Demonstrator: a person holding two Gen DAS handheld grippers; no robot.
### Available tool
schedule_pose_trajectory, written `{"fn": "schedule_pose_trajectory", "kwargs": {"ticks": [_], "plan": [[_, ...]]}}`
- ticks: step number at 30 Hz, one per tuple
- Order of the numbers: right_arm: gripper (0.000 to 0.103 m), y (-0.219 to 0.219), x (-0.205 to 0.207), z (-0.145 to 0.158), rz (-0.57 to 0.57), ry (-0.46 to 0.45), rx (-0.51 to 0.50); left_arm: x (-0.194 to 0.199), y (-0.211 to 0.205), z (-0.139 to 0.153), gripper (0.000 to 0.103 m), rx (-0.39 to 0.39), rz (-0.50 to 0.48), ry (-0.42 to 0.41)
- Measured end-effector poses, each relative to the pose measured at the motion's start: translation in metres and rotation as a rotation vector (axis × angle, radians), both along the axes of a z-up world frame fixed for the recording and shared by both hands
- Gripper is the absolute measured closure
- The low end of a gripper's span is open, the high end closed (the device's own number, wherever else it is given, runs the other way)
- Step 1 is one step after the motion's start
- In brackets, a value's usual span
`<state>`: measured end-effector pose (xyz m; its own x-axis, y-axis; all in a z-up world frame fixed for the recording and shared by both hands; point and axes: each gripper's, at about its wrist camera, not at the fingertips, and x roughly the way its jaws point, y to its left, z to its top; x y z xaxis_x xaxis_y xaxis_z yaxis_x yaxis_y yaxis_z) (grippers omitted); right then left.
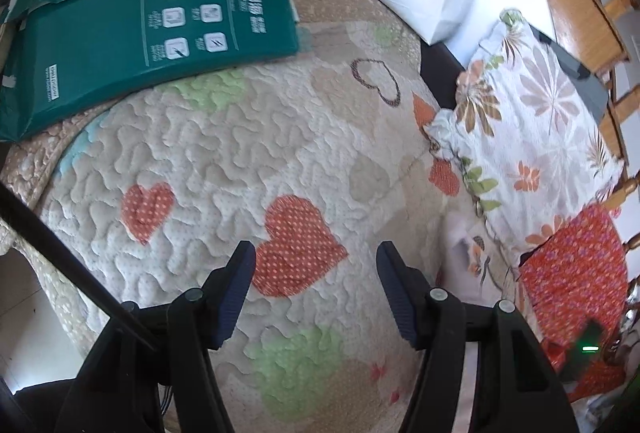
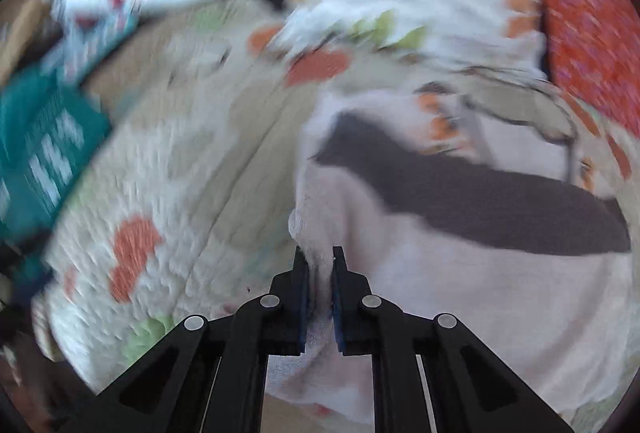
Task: Fold small clothes
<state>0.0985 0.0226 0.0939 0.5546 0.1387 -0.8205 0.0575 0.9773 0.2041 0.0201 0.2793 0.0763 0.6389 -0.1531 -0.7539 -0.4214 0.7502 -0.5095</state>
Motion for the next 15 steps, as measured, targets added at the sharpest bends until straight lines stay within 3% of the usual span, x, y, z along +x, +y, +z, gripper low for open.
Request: {"fn": "schedule_pose_trajectory", "kwargs": {"ticks": [2,6,11,15], "plan": [[0.093,-0.056,-0.019,0.017,-0.078,-0.035,0.064,0.003,-0.012,-0.003,0.042,0.017,-0.024,0.01],[0.093,-0.177,-0.076,0.029,-0.267,-0.077,0.088,0.005,-0.041,-0.007,0.041,0.05,-0.087,0.02],[0.093,-0.277,-0.131,-0.028,-0.45,0.063,0.078,0.01,-0.09,-0.011,0.041,0.105,-0.202,0.024],[0.093,-0.292,-0.147,-0.055,-0.458,0.085,0.176,0.013,-0.132,-0.018,0.041,0.124,-0.302,0.04]]}}
